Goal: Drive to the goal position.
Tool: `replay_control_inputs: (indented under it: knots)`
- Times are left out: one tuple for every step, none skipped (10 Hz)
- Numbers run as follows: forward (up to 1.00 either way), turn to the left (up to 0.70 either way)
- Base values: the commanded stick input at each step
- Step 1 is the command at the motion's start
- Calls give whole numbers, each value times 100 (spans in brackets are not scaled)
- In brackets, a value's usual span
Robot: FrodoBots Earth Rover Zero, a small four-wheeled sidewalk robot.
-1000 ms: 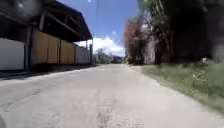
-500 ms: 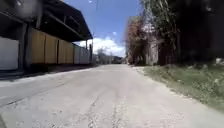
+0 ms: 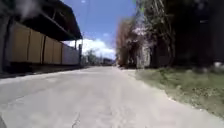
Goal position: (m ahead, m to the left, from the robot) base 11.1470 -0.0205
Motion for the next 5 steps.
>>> replay_control_inputs:
  knots:
    - [100,-2]
    - [100,0]
    - [100,0]
    - [100,0]
    - [100,0]
